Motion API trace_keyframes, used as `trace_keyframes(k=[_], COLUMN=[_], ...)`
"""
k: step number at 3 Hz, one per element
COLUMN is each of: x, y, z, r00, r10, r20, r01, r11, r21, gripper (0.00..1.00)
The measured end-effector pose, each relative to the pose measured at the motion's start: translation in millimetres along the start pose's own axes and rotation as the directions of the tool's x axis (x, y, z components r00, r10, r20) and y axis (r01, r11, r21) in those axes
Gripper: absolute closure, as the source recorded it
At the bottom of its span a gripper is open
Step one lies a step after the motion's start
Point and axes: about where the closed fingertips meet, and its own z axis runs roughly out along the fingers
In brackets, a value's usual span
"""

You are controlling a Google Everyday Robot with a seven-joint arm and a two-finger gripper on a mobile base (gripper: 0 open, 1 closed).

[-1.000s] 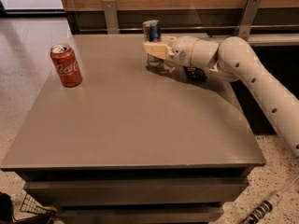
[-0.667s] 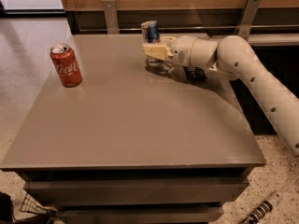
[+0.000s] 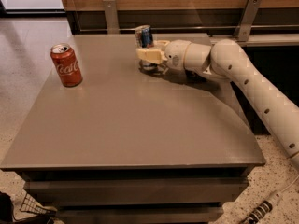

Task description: Place redbull can upright

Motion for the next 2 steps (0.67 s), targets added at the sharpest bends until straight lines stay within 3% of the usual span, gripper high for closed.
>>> trace_keyframes(k=[2], x=[-1.9], y=[10.3], z=[1.0], r00=[0.998], r10=[-0.055], r20=[0.015], r01=[0.055], r11=[0.9985], r21=[-0.006], gripper=[1.0])
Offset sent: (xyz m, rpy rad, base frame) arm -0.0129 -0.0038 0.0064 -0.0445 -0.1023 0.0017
